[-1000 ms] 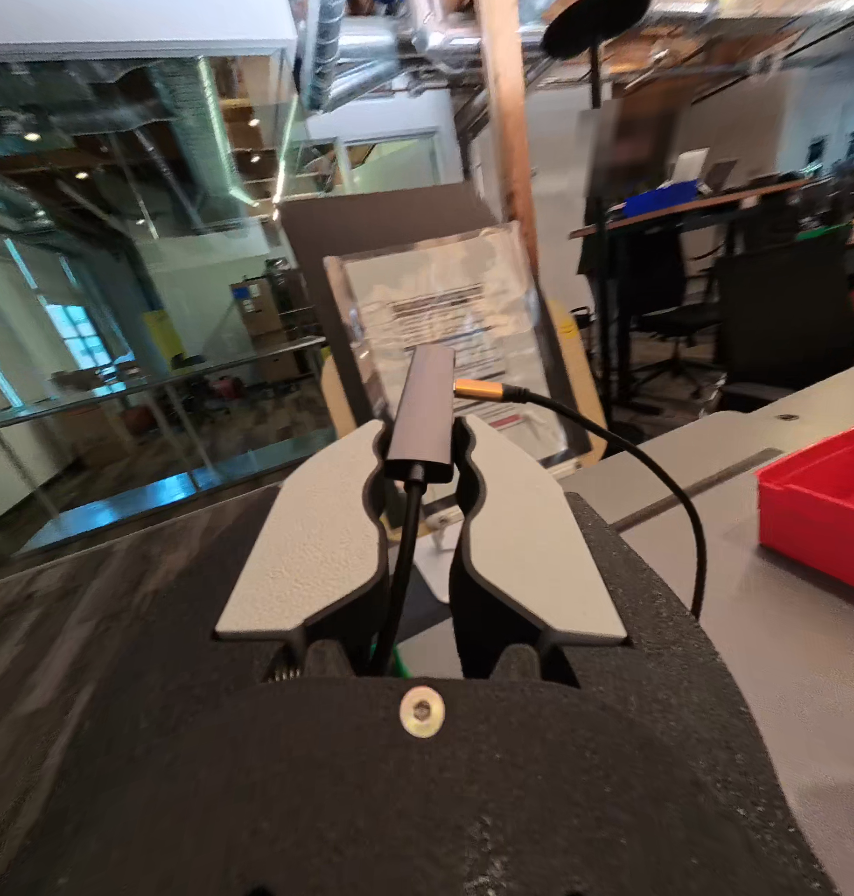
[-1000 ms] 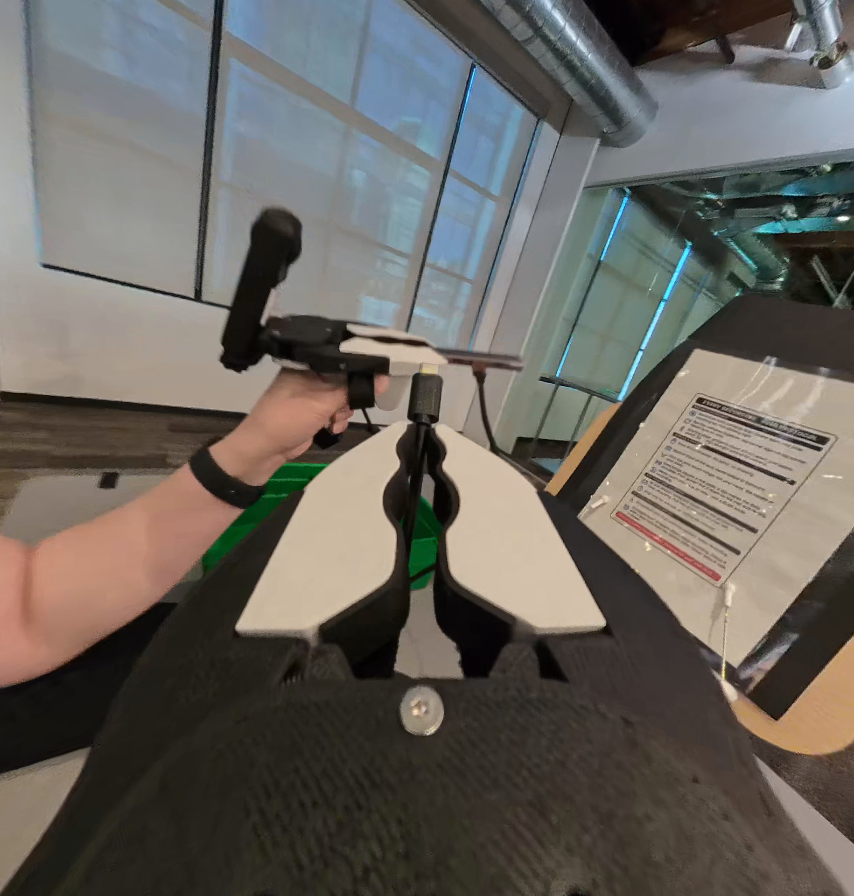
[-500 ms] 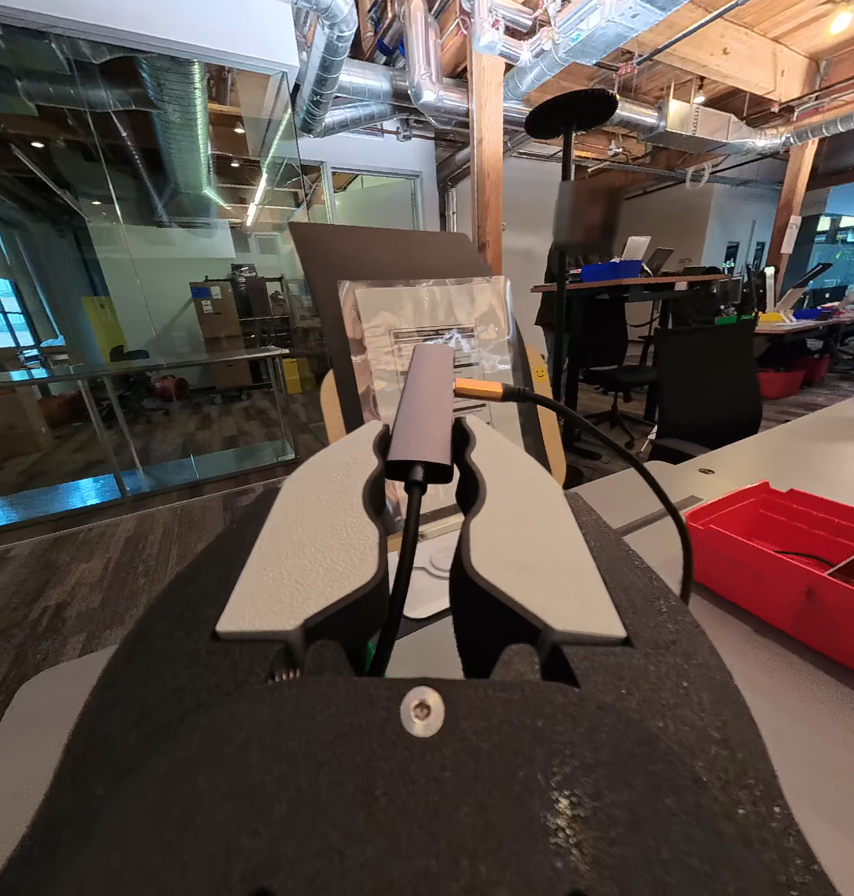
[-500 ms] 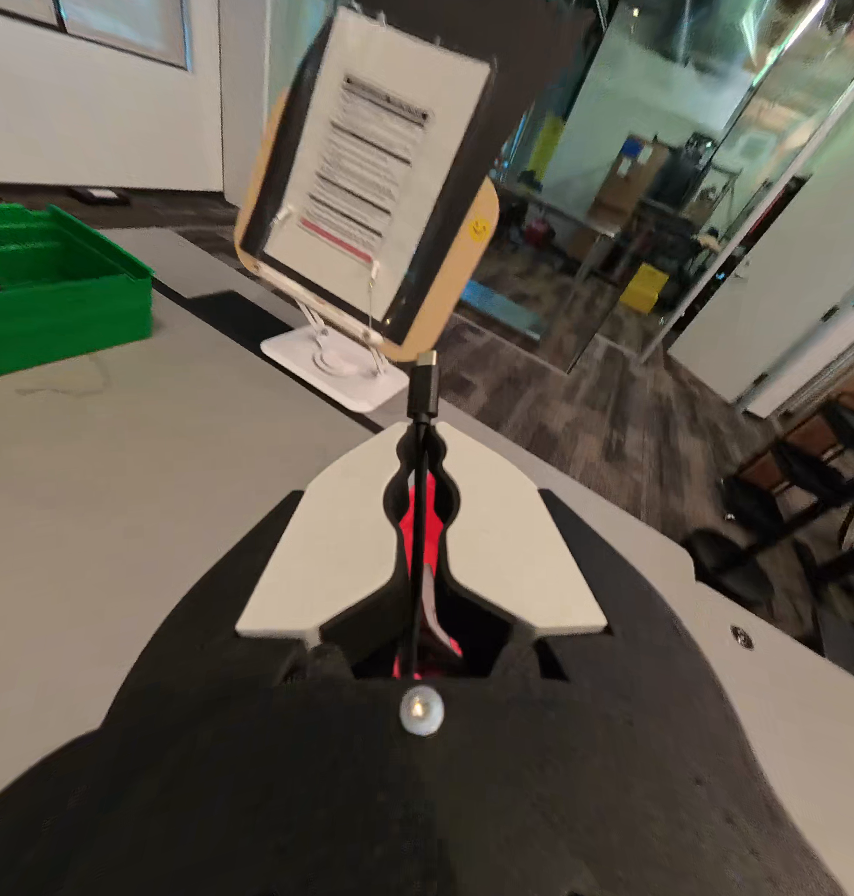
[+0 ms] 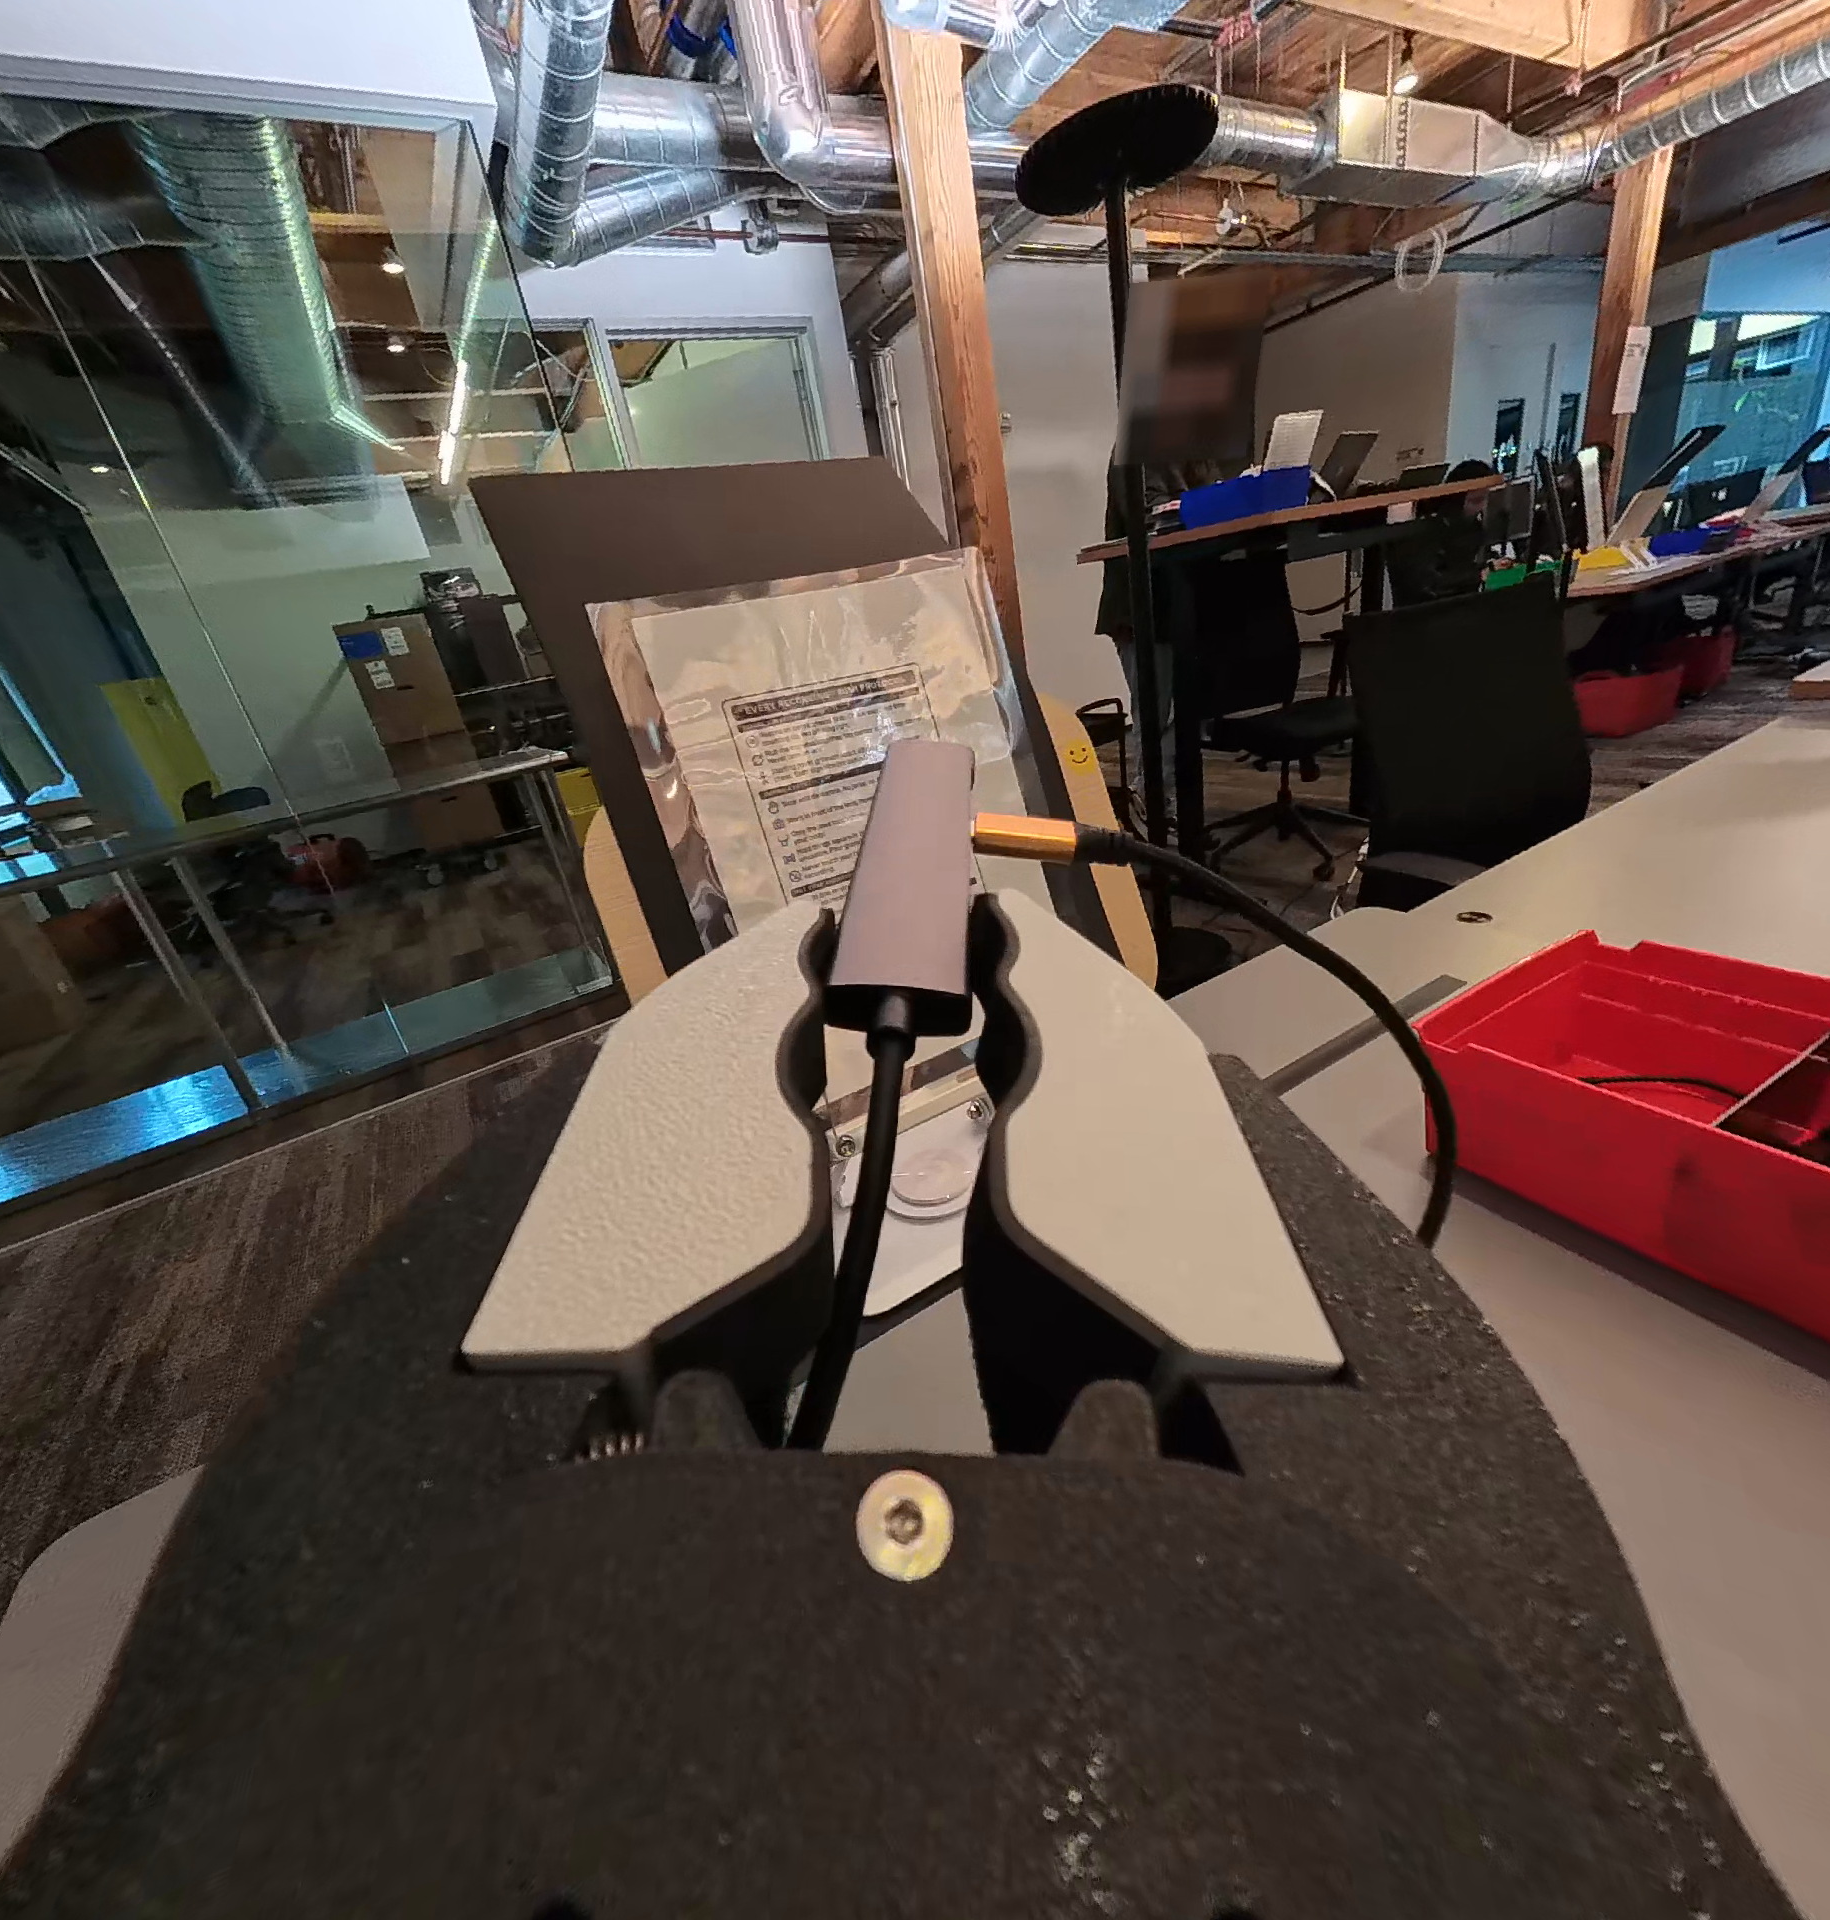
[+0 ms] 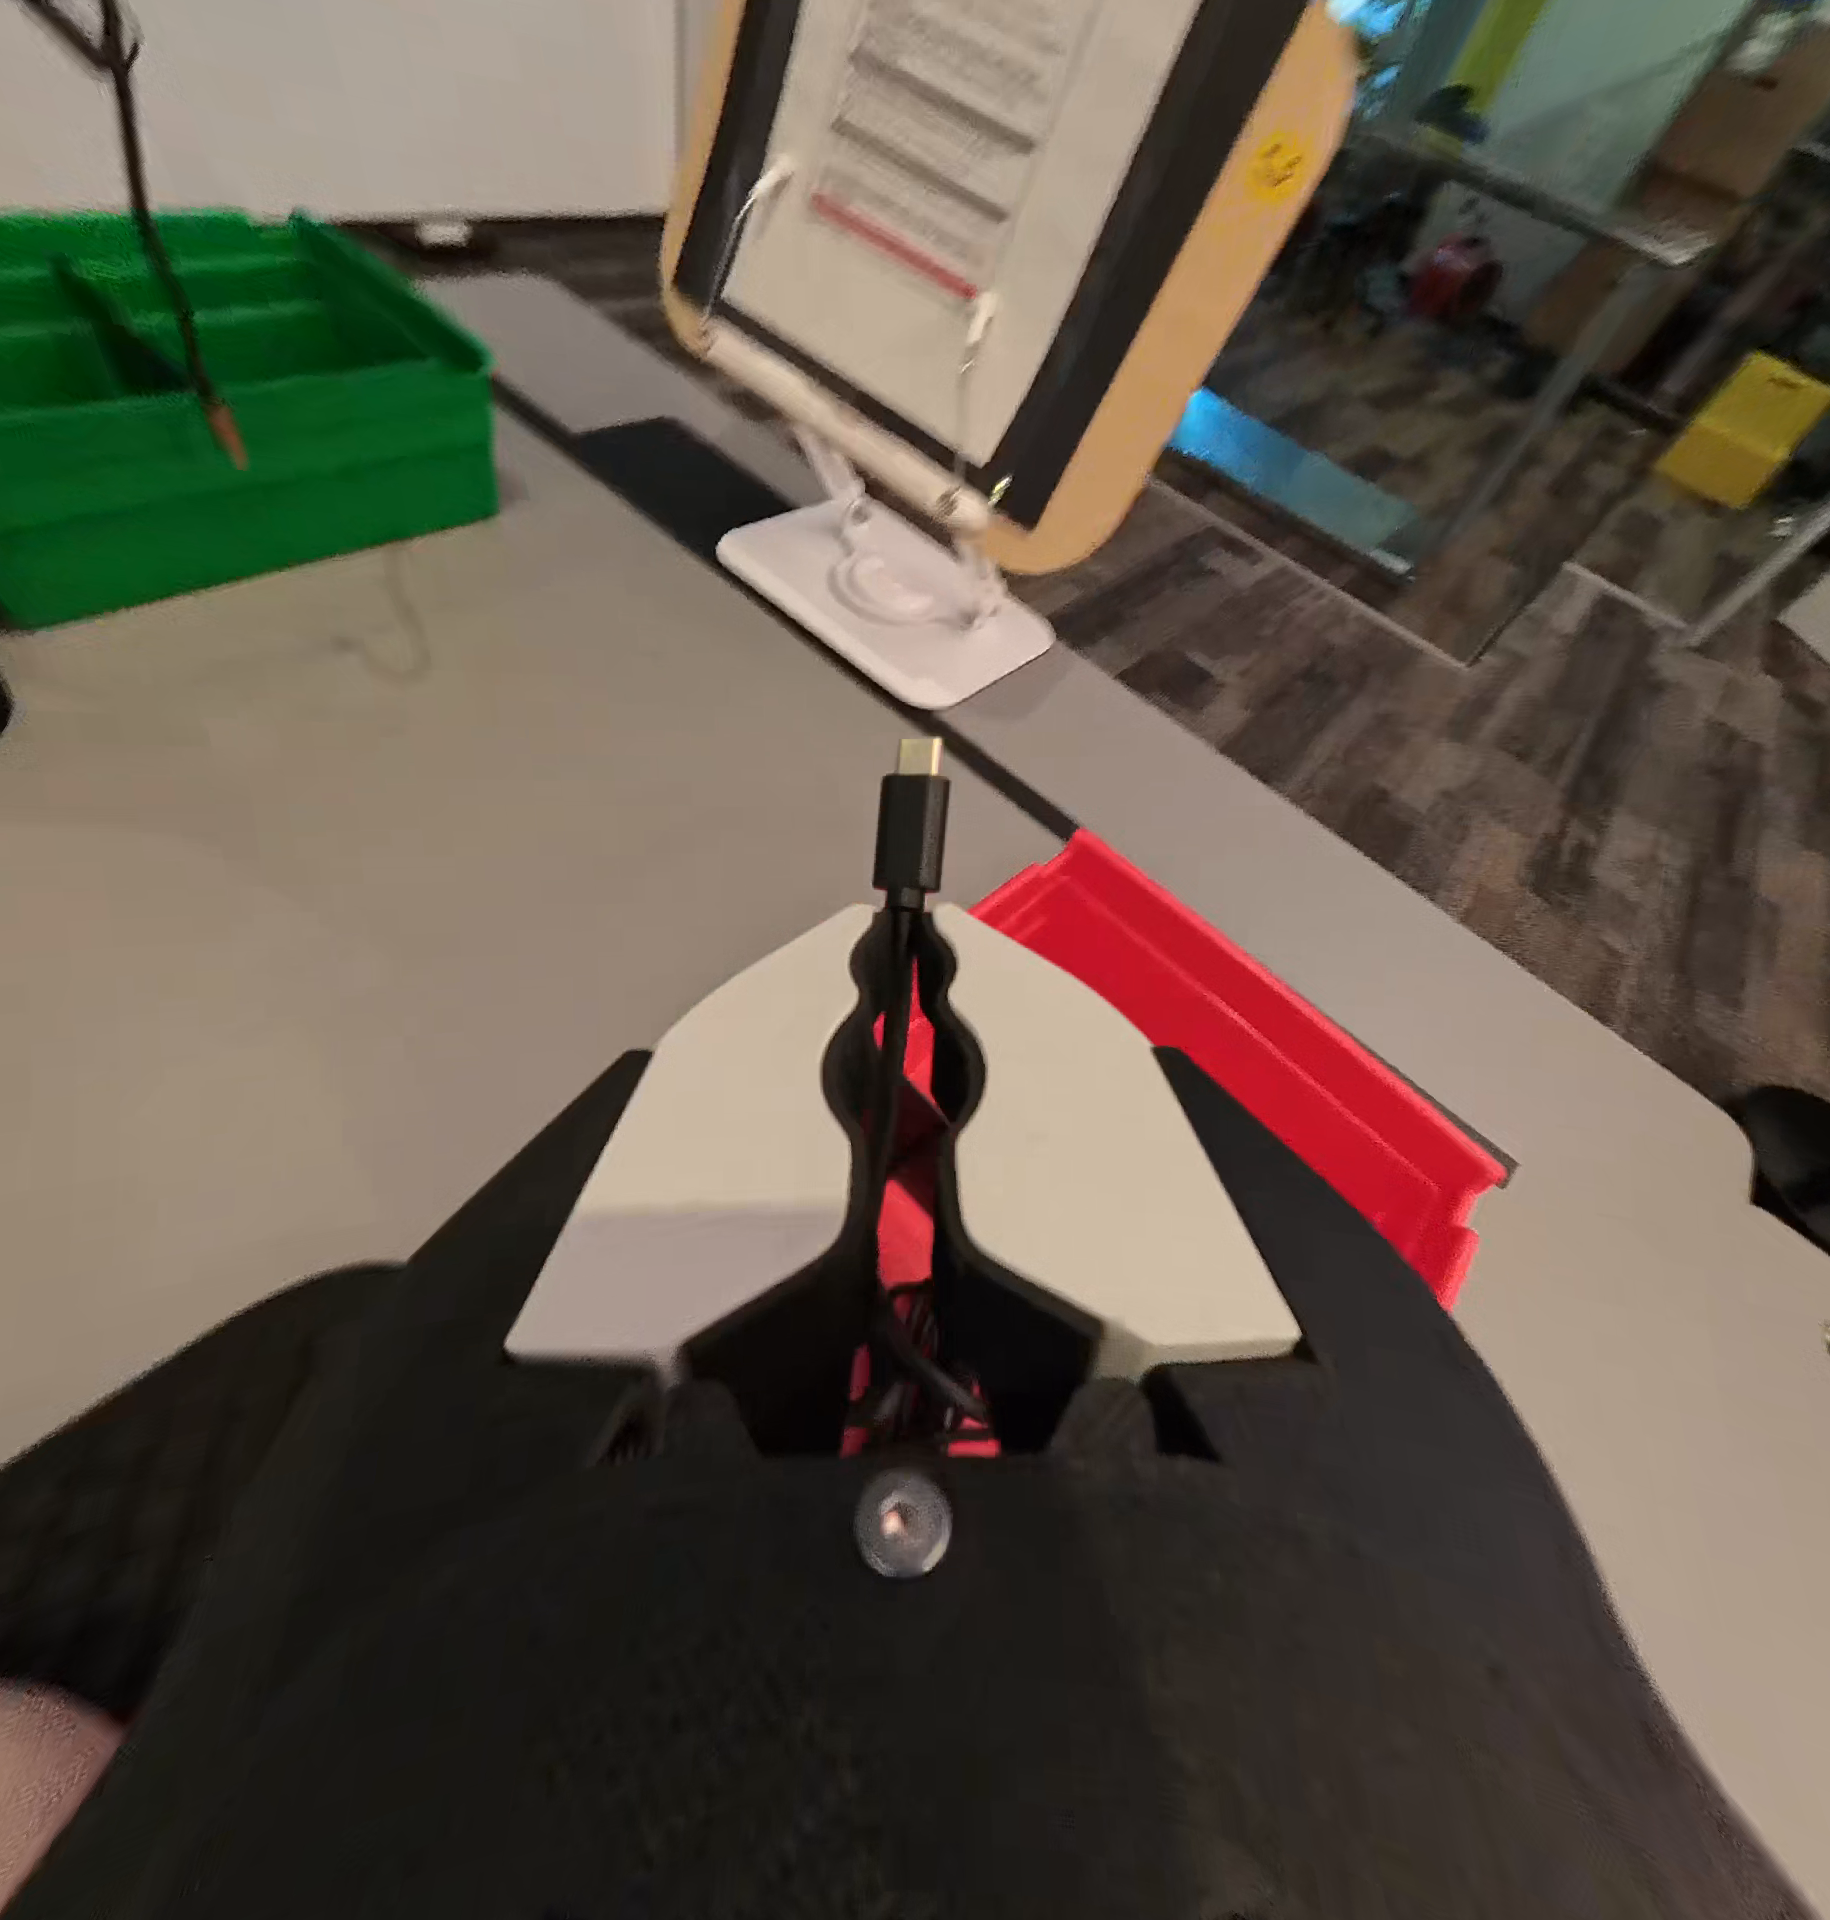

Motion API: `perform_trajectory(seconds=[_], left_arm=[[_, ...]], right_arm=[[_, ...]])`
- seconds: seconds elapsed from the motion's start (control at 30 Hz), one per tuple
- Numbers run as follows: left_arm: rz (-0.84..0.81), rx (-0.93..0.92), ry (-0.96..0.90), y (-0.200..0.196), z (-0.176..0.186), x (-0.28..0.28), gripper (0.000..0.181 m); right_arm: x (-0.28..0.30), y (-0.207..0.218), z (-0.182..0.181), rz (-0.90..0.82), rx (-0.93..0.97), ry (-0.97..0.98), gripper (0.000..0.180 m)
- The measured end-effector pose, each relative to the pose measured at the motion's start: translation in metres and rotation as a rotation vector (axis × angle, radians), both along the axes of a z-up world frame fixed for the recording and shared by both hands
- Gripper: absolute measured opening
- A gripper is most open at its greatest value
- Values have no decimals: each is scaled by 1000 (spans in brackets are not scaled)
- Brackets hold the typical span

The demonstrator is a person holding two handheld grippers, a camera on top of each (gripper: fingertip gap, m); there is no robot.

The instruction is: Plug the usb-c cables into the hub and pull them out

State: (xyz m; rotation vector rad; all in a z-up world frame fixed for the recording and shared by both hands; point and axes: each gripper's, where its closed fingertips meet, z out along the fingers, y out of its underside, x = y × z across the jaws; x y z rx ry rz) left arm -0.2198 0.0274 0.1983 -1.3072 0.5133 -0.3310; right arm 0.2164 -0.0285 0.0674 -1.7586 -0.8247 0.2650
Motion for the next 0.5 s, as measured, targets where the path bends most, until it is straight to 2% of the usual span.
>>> perform_trajectory(seconds=[0.07, 0.17, 0.27, 0.33, 0.4, 0.5], left_arm=[[-1, -1, 8, 0, -1, 2, 24], [-3, 3, 16, -2, 0, 4, 24], [-10, 9, 17, -5, 1, 5, 24], [-13, 7, 18, -5, 1, 6, 24], [-16, 2, 21, -4, 0, 7, 24], [-22, -2, 26, -4, -1, 10, 24]], right_arm=[[-13, -6, -8, 85, 4, -57, 6], [-25, -10, 8, 146, 75, -12, 5], [-18, -8, 19, 126, 117, 53, 6], [-5, -5, 12, 85, 73, 95, 5], [22, 5, -24, -41, -104, 67, 5], [67, 2, -110, -239, -498, -123, 6]])
